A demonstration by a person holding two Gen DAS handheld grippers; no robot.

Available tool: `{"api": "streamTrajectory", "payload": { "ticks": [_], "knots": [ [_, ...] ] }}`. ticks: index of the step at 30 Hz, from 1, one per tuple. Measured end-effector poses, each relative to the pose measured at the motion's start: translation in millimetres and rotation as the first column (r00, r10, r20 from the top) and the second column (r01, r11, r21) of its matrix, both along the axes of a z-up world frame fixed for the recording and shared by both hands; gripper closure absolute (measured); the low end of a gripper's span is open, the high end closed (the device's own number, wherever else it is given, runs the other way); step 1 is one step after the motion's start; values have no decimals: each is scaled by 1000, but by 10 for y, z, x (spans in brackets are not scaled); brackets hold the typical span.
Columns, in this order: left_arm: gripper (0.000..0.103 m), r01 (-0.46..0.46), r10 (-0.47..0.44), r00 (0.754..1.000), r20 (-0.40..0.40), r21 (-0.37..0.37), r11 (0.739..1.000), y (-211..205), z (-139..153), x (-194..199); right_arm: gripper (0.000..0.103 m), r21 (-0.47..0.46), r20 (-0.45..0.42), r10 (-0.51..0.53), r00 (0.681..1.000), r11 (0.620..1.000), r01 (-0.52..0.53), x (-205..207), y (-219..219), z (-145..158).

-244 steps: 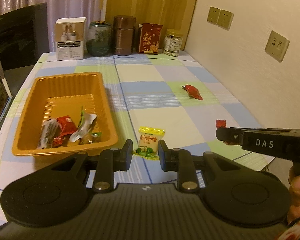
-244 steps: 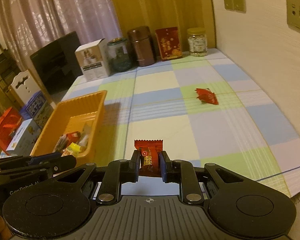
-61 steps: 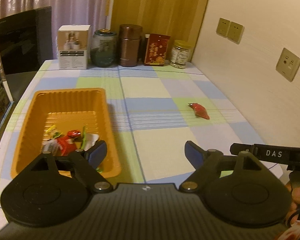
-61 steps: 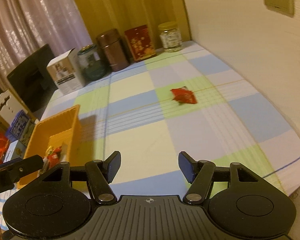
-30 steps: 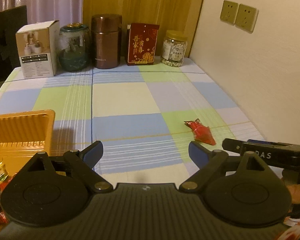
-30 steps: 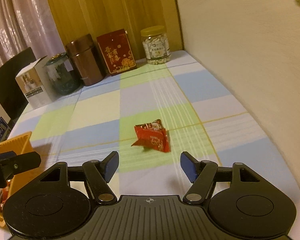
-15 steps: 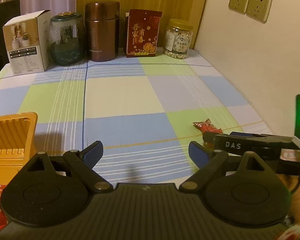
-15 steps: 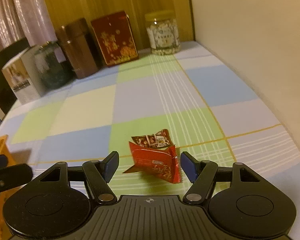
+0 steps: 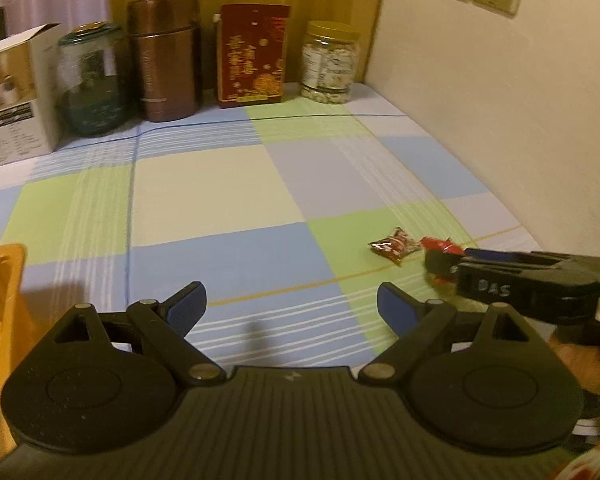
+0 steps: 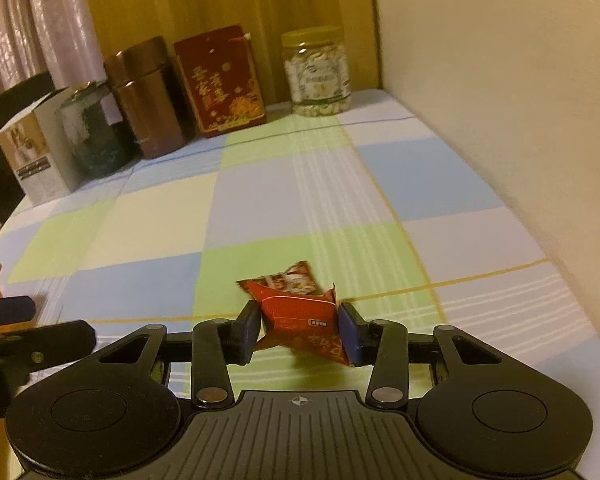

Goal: Organize snacks
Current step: 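Grasp the red candy bag with the right tool while the left tool approaches a small brown candy, then grasp the small brown-wrapped candy with the left tool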

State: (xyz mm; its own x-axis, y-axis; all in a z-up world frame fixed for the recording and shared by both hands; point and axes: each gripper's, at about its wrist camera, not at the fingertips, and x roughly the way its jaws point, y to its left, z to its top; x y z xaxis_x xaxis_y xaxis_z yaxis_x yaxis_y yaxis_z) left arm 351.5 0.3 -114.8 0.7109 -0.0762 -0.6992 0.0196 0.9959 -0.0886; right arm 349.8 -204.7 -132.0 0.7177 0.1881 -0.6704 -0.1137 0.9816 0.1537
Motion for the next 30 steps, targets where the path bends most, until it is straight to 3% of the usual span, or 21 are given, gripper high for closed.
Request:
{"api": "streamTrajectory", "payload": {
  "ticks": [7,13,28,30],
  "knots": [
    [12,124,-124,992,25,-9,992,-209,-143,229,62,-4,30,-58,998,998,58,-77,-283,40],
    [22,256,-257,966,25,21,966,-439,-341,466,62,-7,37,-102,994,995,103,-146,-524,-21],
    [63,368,-369,929,31,31,929,-591,-563,934,63,28,63,-150,987,989,148,-297,-705,-79],
    [73,379,-380,925,26,46,924,-623,-560,953,63,30,65,-150,987,988,148,-307,-707,-79]
  ]
}}
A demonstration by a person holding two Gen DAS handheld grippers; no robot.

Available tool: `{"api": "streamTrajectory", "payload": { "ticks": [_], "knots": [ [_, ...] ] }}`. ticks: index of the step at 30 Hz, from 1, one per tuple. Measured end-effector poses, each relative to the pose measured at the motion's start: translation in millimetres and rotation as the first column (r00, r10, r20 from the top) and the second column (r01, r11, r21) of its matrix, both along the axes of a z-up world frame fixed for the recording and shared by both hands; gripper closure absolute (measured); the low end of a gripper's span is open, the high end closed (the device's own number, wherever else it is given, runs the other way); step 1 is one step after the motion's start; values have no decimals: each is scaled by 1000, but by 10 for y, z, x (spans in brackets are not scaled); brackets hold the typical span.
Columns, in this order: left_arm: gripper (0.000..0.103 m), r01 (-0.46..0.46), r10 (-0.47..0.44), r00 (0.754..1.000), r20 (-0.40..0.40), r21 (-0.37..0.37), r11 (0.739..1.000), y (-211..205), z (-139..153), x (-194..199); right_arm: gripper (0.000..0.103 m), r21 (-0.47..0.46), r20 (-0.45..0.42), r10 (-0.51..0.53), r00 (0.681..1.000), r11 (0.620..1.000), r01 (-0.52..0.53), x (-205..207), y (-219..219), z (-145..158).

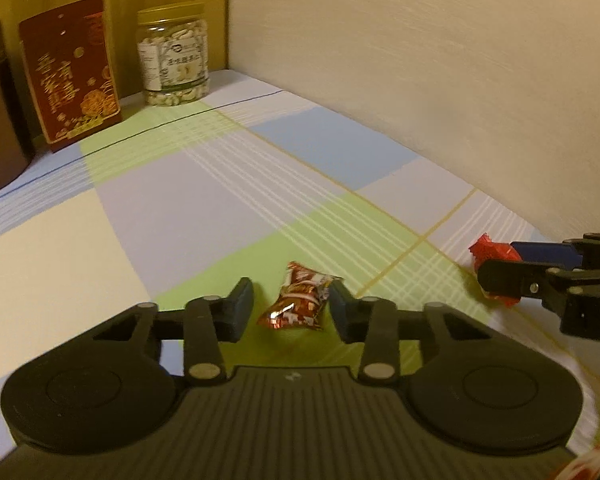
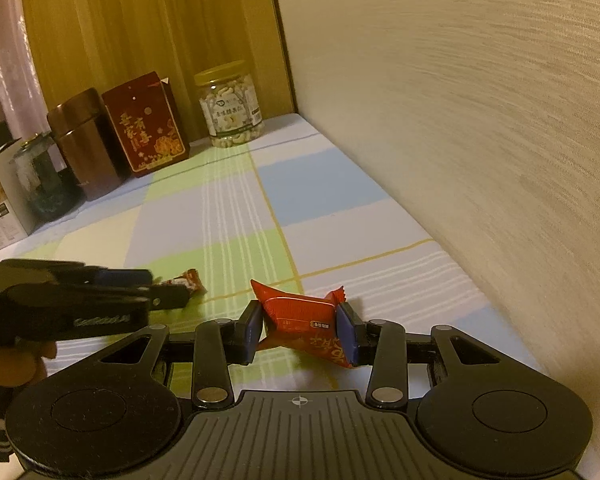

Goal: Organize snacks
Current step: 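Grasp the small brown-wrapped candy with the left tool, then carry both held candies over the orange tray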

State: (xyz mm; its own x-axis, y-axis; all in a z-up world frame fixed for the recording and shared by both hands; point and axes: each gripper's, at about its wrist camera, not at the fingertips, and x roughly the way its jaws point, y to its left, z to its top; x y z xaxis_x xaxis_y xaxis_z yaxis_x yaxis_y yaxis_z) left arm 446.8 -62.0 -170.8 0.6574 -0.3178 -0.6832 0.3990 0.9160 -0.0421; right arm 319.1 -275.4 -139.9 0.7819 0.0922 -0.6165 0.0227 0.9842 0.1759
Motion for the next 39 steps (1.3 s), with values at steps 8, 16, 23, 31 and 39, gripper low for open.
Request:
{"api": "streamTrajectory", "payload": {
  "ticks": [8,16,23,31,39],
  "knots": [
    [81,-33,33,999,-20,6,999,-27,23,-198,63,12,-6,-7,1000,1000,7,-69,-14,27],
    [82,-151,148,987,-62,-63,986,103,208,-829,63,21,-32,24,999,1000,-23,-250,127,163],
    [82,-249,243,967,-79,-87,965,274,416,-1515,63,33,-59,60,996,998,-59,-581,305,336],
    [82,-328,322,944,-68,-103,939,497,686,-2189,63,47,-69,97,993,995,-93,-1017,539,590],
    [82,-381,377,925,-51,-120,917,716,981,-2712,63,59,-41,133,990,990,-130,-1372,823,901]
  ]
}}
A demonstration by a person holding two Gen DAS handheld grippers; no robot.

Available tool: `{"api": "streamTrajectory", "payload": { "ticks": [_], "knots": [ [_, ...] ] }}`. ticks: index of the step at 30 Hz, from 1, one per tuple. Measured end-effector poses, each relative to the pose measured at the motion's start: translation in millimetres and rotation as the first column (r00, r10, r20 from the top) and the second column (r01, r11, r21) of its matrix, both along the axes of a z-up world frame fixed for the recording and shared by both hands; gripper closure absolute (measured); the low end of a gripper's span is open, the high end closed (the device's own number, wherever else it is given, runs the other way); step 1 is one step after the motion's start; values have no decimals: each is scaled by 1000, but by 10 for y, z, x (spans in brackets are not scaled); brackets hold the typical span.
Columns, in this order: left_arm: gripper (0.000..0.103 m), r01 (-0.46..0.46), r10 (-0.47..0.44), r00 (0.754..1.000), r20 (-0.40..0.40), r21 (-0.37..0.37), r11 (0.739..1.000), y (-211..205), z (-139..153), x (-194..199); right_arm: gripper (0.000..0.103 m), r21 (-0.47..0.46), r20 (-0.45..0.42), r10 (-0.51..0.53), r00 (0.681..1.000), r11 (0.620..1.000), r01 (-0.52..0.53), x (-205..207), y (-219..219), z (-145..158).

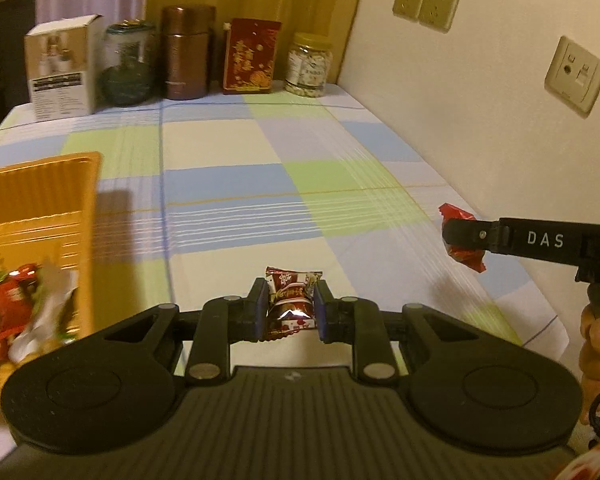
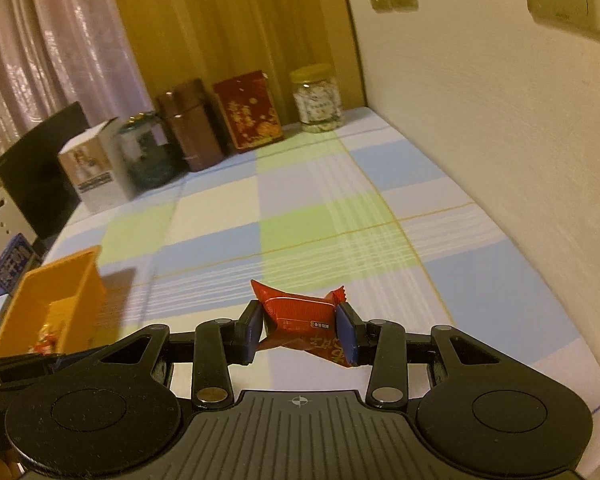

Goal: Organize snacks
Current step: 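Carry both held candies over the orange tray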

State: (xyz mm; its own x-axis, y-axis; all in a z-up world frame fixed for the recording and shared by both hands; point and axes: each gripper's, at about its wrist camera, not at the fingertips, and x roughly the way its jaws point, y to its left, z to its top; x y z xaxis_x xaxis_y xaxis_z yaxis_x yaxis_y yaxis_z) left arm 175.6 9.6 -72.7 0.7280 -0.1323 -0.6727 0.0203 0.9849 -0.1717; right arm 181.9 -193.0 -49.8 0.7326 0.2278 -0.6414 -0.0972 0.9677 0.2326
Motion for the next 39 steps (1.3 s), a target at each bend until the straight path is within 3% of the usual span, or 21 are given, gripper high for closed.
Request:
{"api": "streamTrajectory", "payload": {
  "ticks": [20,39],
  "knots": [
    [82,-74,74,997,33,-15,997,341,349,-821,63,-20,-1,67,998,998,-67,-741,608,196],
    [82,-155,154,988,21,17,988,745,410,-1281,63,-34,-10,207,978,978,-207,-952,1298,166]
  ]
}}
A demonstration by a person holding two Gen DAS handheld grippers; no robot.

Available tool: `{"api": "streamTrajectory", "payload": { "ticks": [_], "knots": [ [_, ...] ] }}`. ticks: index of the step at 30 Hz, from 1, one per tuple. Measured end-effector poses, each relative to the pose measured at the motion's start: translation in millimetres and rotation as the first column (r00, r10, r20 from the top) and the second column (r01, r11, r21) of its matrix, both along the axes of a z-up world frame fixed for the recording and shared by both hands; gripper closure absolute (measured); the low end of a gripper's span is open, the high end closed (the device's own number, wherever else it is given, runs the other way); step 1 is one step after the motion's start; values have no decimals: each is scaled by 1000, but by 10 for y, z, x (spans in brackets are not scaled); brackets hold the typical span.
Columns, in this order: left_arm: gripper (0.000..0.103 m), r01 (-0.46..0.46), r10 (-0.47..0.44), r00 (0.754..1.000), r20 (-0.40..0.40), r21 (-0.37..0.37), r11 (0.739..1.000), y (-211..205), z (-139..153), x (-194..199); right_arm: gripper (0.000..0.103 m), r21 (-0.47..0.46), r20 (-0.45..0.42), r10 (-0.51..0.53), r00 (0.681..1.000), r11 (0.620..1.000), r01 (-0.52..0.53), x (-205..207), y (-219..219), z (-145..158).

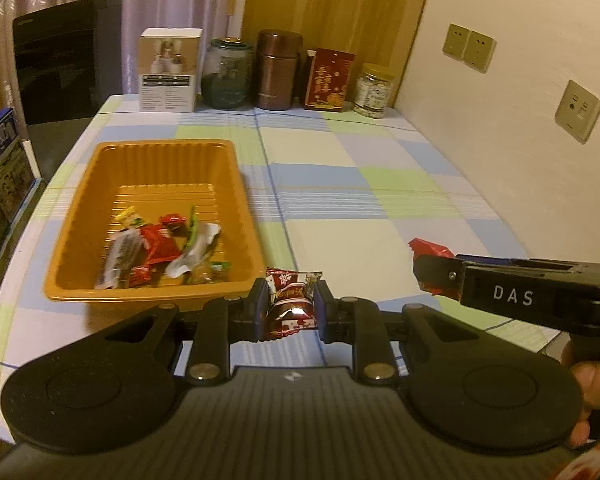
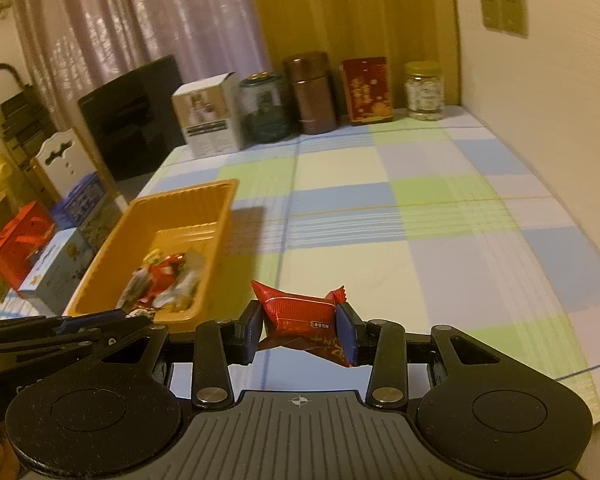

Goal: Organize snacks
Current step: 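Carry both held candies over the orange tray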

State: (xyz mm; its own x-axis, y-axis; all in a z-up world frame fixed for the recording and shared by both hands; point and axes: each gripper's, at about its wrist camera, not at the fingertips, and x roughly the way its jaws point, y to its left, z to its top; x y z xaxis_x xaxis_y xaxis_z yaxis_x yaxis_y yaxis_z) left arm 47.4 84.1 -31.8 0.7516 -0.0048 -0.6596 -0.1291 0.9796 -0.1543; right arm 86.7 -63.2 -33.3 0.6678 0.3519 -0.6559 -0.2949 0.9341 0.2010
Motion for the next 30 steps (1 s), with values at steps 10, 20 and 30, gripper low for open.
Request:
{"api": "streamTrajectory", "payload": {
  "ticks": [10,20,30],
  "knots": [
    [82,-54,54,998,8,3,999,293,39,-107,63,-8,-3,76,997,997,-76,15,365,-20],
    [82,-110,110,994,11,-6,994,611,62,-111,63,-11,-9,136,991,991,-136,84,677,-40],
    [82,-135,136,991,2,-11,991,834,26,-41,63,-12,-14,179,984,984,-179,222,950,-78]
  ]
}}
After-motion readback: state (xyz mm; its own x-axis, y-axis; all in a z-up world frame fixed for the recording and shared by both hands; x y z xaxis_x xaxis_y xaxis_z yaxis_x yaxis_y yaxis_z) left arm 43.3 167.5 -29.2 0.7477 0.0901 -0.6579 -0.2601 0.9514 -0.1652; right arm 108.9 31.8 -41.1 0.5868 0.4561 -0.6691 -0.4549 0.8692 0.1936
